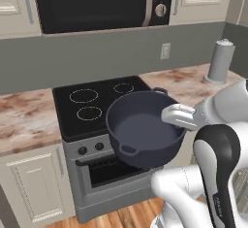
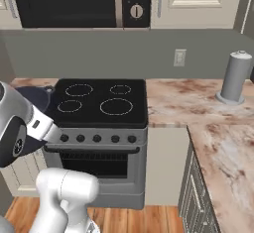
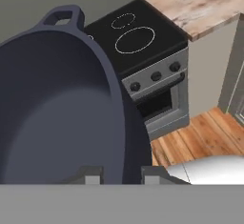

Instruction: Move the pot and pan from the stove into the sink.

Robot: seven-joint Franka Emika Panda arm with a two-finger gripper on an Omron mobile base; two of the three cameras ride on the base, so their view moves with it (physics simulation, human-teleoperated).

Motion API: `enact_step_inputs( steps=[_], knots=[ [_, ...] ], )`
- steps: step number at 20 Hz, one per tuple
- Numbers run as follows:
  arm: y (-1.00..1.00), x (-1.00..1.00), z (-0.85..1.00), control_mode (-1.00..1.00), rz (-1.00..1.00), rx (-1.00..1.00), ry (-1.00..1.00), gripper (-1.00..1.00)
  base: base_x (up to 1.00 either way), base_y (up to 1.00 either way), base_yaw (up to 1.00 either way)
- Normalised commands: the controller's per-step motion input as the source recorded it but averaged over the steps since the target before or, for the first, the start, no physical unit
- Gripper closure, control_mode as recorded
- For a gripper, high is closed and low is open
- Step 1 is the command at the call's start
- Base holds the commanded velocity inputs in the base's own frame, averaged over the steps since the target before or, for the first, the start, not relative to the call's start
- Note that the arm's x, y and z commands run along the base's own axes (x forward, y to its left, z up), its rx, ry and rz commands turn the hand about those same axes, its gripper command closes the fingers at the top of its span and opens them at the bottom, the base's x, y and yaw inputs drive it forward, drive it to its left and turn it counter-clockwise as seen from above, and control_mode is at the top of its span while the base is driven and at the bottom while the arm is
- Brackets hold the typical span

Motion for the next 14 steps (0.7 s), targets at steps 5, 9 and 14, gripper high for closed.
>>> enact_step_inputs(
  steps=[5,9,14],
  knots=[
    [0.00,0.00,0.00,1.00,0.00,0.00,0.00,1.00,-0.62,-0.26,-0.13],
    [0.00,0.00,0.00,1.00,0.00,0.00,0.00,1.00,-0.12,-0.07,-0.43],
    [0.00,0.00,0.00,1.00,0.00,0.00,0.00,1.00,-0.01,0.00,-0.49]
  ],
)
